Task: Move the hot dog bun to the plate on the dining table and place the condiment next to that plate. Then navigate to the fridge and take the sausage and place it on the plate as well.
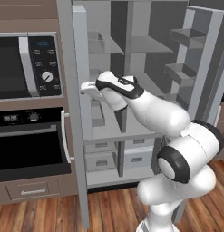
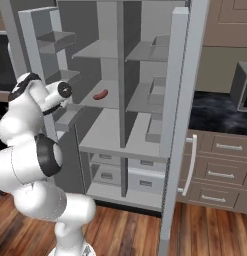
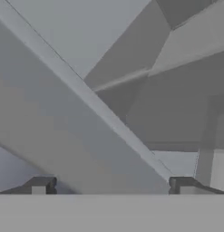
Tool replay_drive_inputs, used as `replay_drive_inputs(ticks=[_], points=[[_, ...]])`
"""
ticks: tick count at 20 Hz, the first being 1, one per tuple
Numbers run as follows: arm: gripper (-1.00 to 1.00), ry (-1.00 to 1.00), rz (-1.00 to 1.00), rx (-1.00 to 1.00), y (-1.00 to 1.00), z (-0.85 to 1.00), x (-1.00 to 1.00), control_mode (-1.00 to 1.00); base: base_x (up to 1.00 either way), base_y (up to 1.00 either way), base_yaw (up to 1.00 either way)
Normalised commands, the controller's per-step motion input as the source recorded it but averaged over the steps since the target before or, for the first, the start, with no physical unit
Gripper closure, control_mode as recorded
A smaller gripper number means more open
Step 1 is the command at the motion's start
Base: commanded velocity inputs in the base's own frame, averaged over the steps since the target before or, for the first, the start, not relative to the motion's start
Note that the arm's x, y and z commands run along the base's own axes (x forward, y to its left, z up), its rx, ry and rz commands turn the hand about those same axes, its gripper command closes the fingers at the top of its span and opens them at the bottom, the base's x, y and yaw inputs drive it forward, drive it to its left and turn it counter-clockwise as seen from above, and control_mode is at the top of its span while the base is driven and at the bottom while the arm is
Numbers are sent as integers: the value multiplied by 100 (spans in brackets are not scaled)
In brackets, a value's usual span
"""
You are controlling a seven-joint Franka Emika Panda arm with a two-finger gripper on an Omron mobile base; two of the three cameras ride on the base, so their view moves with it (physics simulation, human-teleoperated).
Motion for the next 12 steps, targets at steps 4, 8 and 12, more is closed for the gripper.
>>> replay_drive_inputs(ticks=[4, 8, 12], points=[[-100, -30, 0, -2, -28, 22, -62, -100, 0, 0, 0], [-100, -12, -5, 0, -74, 30, -59, -100, 0, 0, 0], [-100, 0, -12, -6, -91, 35, -35, -100, 0, 0, 0]])
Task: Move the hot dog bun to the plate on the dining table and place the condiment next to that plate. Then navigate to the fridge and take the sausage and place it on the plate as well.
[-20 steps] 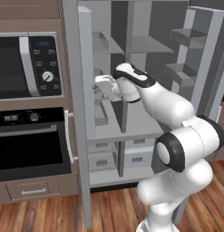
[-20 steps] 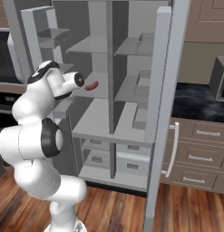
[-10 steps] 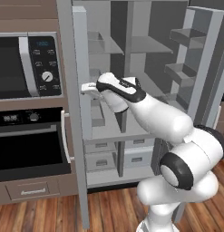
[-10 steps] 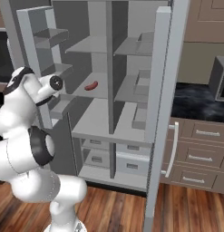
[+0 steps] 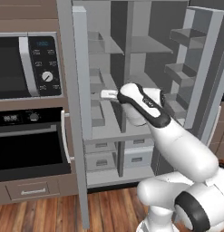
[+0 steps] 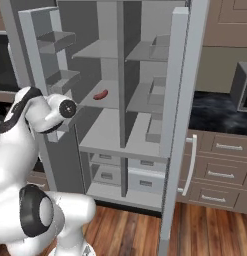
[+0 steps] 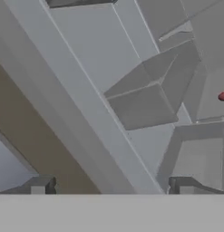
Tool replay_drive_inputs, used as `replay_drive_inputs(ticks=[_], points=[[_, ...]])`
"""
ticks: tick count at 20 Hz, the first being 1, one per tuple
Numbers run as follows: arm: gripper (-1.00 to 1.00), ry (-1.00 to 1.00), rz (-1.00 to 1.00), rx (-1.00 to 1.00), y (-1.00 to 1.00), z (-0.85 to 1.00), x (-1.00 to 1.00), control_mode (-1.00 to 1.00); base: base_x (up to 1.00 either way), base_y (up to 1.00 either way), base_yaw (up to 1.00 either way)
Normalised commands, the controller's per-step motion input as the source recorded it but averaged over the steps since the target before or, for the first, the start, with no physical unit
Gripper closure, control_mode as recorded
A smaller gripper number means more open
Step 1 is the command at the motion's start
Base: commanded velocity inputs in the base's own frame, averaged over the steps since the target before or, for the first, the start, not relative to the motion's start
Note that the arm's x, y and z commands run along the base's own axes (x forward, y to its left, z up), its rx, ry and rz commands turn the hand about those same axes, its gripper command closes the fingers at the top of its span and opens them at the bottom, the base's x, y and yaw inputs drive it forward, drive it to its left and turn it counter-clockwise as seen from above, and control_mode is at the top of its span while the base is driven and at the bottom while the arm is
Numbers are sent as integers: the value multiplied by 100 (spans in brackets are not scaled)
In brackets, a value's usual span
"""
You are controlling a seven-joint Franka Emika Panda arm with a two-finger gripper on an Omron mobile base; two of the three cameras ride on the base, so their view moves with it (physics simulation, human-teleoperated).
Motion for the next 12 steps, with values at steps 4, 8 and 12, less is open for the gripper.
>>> replay_drive_inputs(ticks=[4, 8, 12], points=[[-100, 16, -15, -20, -84, 57, -8, -100, 0, 0, 0], [-100, 29, -12, -33, -72, 62, -2, -100, 0, 0, 0], [-100, 25, -6, -30, -65, 12, -38, -100, 0, 0, 0]])
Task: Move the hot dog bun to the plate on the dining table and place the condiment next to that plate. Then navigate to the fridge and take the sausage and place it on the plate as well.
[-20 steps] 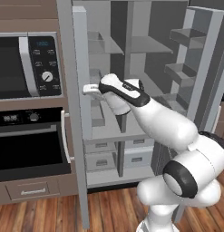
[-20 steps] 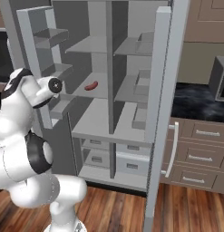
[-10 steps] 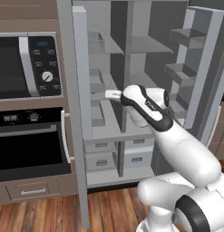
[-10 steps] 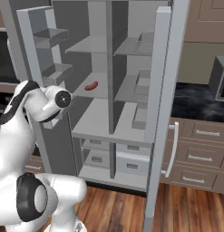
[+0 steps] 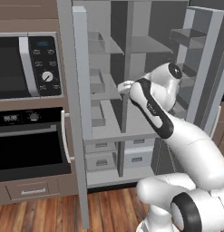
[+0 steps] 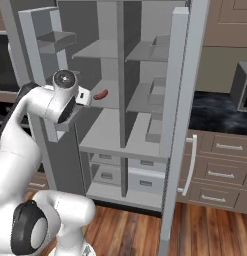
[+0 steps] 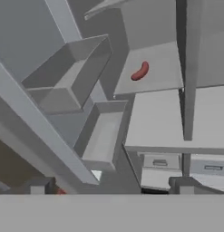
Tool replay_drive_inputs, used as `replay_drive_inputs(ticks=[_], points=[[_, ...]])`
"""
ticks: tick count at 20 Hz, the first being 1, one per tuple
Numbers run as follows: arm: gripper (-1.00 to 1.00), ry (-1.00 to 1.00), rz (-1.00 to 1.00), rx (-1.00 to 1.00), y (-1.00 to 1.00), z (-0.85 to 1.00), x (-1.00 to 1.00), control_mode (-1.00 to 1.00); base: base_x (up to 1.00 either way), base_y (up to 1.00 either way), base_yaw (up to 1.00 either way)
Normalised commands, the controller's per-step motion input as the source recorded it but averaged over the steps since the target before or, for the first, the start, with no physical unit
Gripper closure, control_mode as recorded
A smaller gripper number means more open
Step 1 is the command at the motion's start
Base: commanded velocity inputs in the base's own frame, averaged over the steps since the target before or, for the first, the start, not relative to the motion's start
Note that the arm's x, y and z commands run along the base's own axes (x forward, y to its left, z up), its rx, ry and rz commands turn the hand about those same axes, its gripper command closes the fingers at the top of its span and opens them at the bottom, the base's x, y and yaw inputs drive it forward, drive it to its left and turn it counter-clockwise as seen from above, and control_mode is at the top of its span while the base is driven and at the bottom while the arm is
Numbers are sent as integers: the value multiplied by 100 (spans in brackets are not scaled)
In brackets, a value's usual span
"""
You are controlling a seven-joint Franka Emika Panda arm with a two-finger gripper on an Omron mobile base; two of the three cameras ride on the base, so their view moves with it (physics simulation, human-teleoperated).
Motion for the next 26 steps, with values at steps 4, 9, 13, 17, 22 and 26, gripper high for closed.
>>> replay_drive_inputs(ticks=[4, 9, 13, 17, 22, 26], points=[[-100, 19, -7, -25, -65, -6, -63, -100, 0, 0, 0], [-100, 15, -14, -24, -39, -28, -68, -100, 0, 0, 0], [-100, 1, -13, 0, -17, -45, -91, -100, 0, 0, 0], [-100, 7, -3, -1, -3, -37, -57, -100, 0, 0, 0], [-100, 5, 0, 0, -7, -34, -39, -100, 0, 0, 0], [-100, 0, 0, 0, 0, -2, 0, -100, 0, 0, 0]])
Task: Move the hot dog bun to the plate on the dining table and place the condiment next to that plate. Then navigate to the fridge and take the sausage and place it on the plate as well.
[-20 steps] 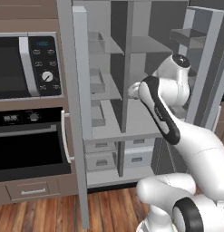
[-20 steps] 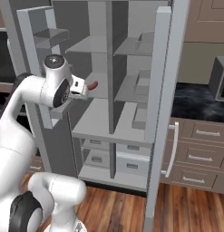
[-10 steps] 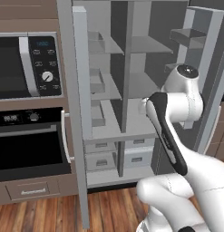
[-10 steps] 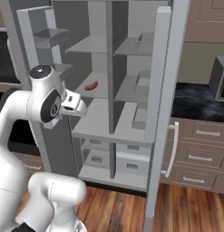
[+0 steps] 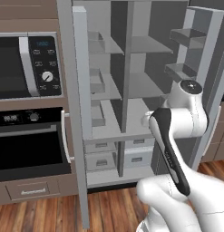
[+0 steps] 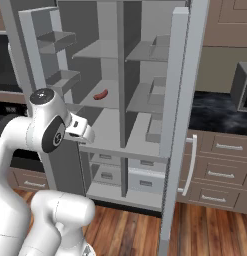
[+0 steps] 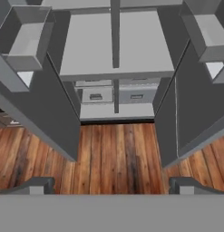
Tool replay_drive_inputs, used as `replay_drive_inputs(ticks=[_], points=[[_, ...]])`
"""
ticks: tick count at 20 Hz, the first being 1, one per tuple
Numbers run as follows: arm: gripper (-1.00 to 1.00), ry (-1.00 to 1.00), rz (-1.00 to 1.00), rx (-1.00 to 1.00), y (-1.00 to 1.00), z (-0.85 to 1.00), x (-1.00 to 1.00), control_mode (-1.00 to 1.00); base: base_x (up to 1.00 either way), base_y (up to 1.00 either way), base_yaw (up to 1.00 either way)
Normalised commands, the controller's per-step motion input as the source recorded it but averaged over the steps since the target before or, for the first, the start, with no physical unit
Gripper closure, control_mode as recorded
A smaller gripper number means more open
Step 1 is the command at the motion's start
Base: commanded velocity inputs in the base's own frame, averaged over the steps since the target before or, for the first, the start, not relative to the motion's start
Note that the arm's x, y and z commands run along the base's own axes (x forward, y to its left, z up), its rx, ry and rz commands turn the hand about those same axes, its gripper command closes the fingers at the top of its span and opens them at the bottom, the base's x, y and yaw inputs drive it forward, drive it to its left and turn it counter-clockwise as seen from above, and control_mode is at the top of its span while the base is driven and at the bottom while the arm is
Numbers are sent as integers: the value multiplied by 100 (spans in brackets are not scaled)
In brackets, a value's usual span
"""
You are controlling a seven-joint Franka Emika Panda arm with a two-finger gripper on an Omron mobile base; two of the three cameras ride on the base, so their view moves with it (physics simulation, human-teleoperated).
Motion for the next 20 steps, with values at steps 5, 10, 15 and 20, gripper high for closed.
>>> replay_drive_inputs(ticks=[5, 10, 15, 20], points=[[-100, 0, 0, 0, 0, 0, 0, -100, 0, 0, 0], [-100, 2, 0, 0, 0, 0, 4, 100, 53, 0, 0], [-100, 0, 0, 0, 0, 0, 0, 100, 83, 0, -3], [-100, 0, 0, 0, 0, 0, 0, 100, 82, 0, -5]])
